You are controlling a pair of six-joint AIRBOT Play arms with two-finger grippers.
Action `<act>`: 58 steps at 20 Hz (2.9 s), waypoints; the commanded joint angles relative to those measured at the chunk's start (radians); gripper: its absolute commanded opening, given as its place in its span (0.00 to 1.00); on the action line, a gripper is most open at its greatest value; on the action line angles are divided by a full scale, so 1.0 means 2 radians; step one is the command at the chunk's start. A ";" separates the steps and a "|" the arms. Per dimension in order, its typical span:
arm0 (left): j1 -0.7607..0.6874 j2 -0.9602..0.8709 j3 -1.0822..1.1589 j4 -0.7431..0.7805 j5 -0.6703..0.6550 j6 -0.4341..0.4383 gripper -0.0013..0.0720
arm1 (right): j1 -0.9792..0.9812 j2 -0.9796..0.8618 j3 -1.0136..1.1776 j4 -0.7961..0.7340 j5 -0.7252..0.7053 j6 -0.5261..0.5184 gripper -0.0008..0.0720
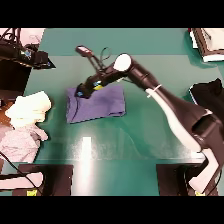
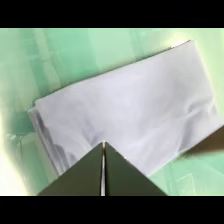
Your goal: Fold the shirts.
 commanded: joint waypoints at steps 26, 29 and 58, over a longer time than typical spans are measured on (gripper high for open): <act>0.007 0.002 -0.009 0.007 -0.008 0.000 0.05 | -0.123 0.010 -0.295 0.248 -0.106 -0.083 0.03; 0.007 0.003 -0.009 0.006 -0.020 -0.001 0.05 | -0.156 0.054 -0.293 0.243 -0.111 -0.074 0.03; -0.179 0.002 -0.009 0.007 0.081 -0.004 0.05 | -0.696 0.295 -0.164 -0.066 0.002 0.012 0.03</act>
